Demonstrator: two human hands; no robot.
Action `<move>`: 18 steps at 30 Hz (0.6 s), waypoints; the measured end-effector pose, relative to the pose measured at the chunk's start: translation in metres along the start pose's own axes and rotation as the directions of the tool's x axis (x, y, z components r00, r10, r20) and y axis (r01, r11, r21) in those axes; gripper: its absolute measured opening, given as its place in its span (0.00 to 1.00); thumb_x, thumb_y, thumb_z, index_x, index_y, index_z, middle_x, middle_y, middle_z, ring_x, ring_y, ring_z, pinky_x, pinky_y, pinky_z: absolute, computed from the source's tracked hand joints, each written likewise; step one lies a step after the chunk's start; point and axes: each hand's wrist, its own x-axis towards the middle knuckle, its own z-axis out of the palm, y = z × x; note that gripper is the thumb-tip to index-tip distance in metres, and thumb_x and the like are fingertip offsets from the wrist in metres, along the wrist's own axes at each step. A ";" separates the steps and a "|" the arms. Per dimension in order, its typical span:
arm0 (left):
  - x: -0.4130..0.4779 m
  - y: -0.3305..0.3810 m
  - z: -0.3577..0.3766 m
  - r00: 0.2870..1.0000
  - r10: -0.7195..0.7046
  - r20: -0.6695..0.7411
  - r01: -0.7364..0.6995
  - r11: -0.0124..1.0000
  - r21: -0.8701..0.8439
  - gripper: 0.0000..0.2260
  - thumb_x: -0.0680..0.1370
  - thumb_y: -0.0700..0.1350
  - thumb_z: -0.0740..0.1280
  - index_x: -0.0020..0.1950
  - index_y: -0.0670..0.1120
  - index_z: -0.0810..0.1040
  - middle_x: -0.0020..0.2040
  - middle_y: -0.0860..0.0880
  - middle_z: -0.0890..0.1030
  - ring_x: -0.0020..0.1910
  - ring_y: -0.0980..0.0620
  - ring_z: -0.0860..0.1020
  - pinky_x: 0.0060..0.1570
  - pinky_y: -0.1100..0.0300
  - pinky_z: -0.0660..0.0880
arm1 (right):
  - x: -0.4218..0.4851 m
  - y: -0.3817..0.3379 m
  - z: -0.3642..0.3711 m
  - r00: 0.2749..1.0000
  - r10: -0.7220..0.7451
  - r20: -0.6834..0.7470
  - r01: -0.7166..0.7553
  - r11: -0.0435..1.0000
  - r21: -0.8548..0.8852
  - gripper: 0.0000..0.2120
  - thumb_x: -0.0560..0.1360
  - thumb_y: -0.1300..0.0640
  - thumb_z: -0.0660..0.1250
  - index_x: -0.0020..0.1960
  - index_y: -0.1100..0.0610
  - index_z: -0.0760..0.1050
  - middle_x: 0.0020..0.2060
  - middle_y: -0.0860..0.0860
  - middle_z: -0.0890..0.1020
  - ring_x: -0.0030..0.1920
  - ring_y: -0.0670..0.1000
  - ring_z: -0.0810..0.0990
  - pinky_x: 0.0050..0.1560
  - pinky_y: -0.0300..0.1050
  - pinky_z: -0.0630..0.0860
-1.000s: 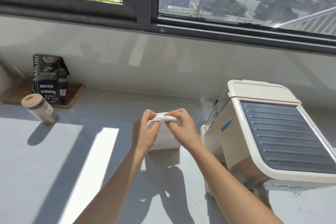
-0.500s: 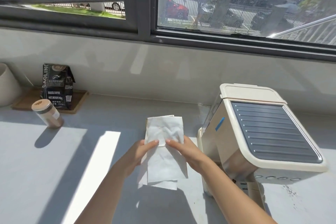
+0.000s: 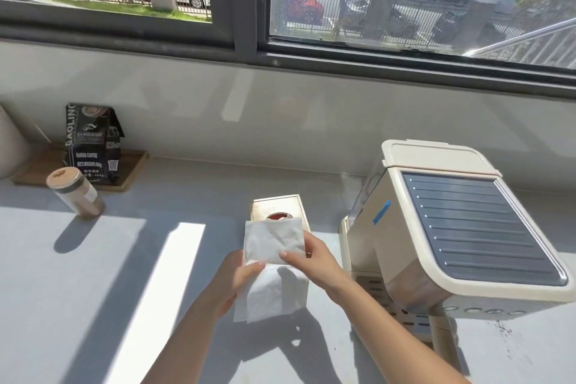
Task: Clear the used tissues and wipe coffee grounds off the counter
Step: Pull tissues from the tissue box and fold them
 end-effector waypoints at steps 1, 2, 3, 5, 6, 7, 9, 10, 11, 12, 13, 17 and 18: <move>0.000 -0.001 -0.001 1.000 -0.028 0.003 0.028 1.000 -0.006 0.14 0.78 0.34 0.62 0.62 0.41 0.77 0.57 0.41 0.82 0.57 0.41 0.80 0.55 0.50 0.77 | 0.002 0.003 0.000 0.997 -0.011 -0.070 0.011 1.000 0.005 0.10 0.74 0.61 0.68 0.54 0.52 0.79 0.46 0.56 0.84 0.46 0.49 0.81 0.48 0.42 0.77; 0.000 -0.001 -0.002 0.998 -0.055 0.008 0.055 0.998 -0.005 0.14 0.77 0.33 0.62 0.62 0.41 0.77 0.56 0.41 0.82 0.56 0.41 0.81 0.51 0.52 0.78 | 0.005 0.004 0.000 0.992 -0.010 -0.128 0.013 1.000 0.018 0.08 0.74 0.62 0.66 0.52 0.55 0.79 0.44 0.59 0.83 0.43 0.50 0.79 0.46 0.44 0.76; 0.001 -0.002 -0.003 0.997 -0.079 0.002 0.079 0.997 0.000 0.14 0.77 0.32 0.61 0.61 0.41 0.78 0.55 0.42 0.83 0.54 0.42 0.81 0.48 0.54 0.79 | 0.007 0.004 0.000 0.986 -0.009 -0.168 0.014 1.000 0.024 0.07 0.75 0.61 0.65 0.52 0.56 0.78 0.41 0.59 0.81 0.42 0.50 0.78 0.44 0.44 0.75; 0.003 -0.004 -0.005 0.991 -0.119 -0.065 0.118 0.993 -0.024 0.14 0.77 0.32 0.61 0.60 0.41 0.78 0.55 0.42 0.83 0.53 0.43 0.82 0.48 0.53 0.80 | 0.012 0.002 0.001 0.978 -0.004 -0.210 0.007 1.000 0.015 0.07 0.79 0.56 0.62 0.51 0.57 0.78 0.42 0.55 0.81 0.43 0.49 0.77 0.44 0.41 0.73; 0.004 -0.005 -0.006 0.985 -0.137 -0.104 0.132 0.990 -0.059 0.13 0.77 0.33 0.61 0.60 0.41 0.77 0.55 0.42 0.83 0.53 0.42 0.82 0.50 0.51 0.79 | 0.016 0.000 0.002 0.975 -0.003 -0.222 0.004 1.000 0.005 0.10 0.80 0.54 0.59 0.51 0.57 0.78 0.46 0.54 0.81 0.45 0.50 0.78 0.45 0.42 0.73; 0.005 -0.006 -0.006 0.980 -0.149 -0.131 0.138 0.986 -0.093 0.12 0.77 0.34 0.62 0.59 0.41 0.77 0.54 0.42 0.83 0.53 0.41 0.82 0.51 0.50 0.79 | 0.019 -0.003 0.002 0.971 -0.015 -0.237 0.010 1.000 -0.022 0.13 0.81 0.53 0.57 0.50 0.56 0.79 0.50 0.53 0.80 0.48 0.51 0.78 0.49 0.43 0.74; 0.007 -0.006 -0.008 0.972 -0.155 -0.175 0.133 0.983 -0.127 0.12 0.77 0.32 0.61 0.56 0.41 0.78 0.51 0.43 0.85 0.49 0.43 0.83 0.46 0.53 0.80 | 0.028 -0.005 0.001 0.962 -0.090 -0.259 0.043 0.982 -0.183 0.16 0.82 0.54 0.53 0.50 0.54 0.80 0.61 0.50 0.75 0.61 0.50 0.73 0.62 0.45 0.69; 0.007 -0.006 -0.009 0.966 -0.157 -0.204 0.131 0.982 -0.134 0.13 0.76 0.30 0.59 0.54 0.41 0.79 0.48 0.44 0.85 0.46 0.45 0.83 0.43 0.56 0.80 | 0.033 -0.005 0.000 0.964 -0.121 -0.235 0.045 0.951 -0.305 0.17 0.82 0.53 0.52 0.52 0.54 0.80 0.66 0.48 0.71 0.66 0.49 0.67 0.65 0.46 0.64; 0.007 -0.007 -0.010 0.957 -0.165 -0.239 0.134 0.981 -0.141 0.14 0.75 0.28 0.58 0.52 0.41 0.79 0.46 0.44 0.85 0.43 0.45 0.83 0.41 0.56 0.80 | 0.038 -0.004 -0.001 0.974 -0.126 -0.186 0.033 0.900 -0.436 0.18 0.82 0.52 0.51 0.53 0.53 0.80 0.70 0.45 0.67 0.69 0.49 0.62 0.66 0.48 0.61; 0.007 -0.008 -0.012 0.944 -0.180 -0.276 0.140 0.978 -0.158 0.14 0.75 0.28 0.56 0.51 0.41 0.78 0.45 0.44 0.84 0.42 0.45 0.82 0.41 0.56 0.79 | 0.043 -0.004 -0.002 0.986 -0.110 -0.129 0.020 0.831 -0.556 0.18 0.82 0.50 0.51 0.56 0.51 0.79 0.73 0.43 0.64 0.70 0.49 0.60 0.66 0.51 0.59; 0.006 -0.010 -0.014 0.932 -0.193 -0.306 0.145 0.974 -0.174 0.14 0.75 0.28 0.56 0.49 0.41 0.78 0.44 0.44 0.83 0.42 0.45 0.81 0.41 0.56 0.78 | 0.047 -0.003 -0.002 0.993 -0.087 -0.080 0.015 0.763 -0.646 0.18 0.82 0.49 0.50 0.58 0.48 0.79 0.74 0.41 0.62 0.69 0.50 0.59 0.64 0.53 0.59; 0.004 -0.018 -0.021 0.903 -0.220 -0.369 0.154 0.968 -0.200 0.12 0.76 0.31 0.56 0.50 0.42 0.77 0.43 0.44 0.82 0.41 0.46 0.80 0.40 0.57 0.76 | 0.056 0.000 -0.001 0.997 -0.079 -0.013 0.043 0.667 -0.744 0.18 0.81 0.47 0.50 0.60 0.43 0.77 0.71 0.38 0.67 0.67 0.51 0.61 0.56 0.50 0.57; 0.003 -0.019 -0.022 0.901 -0.218 -0.375 0.147 0.967 -0.209 0.12 0.76 0.32 0.56 0.52 0.41 0.77 0.44 0.44 0.81 0.42 0.46 0.79 0.42 0.55 0.74 | 0.057 0.001 -0.001 0.996 -0.084 -0.019 0.042 0.666 -0.744 0.18 0.81 0.47 0.50 0.60 0.44 0.77 0.69 0.39 0.69 0.66 0.51 0.62 0.55 0.49 0.57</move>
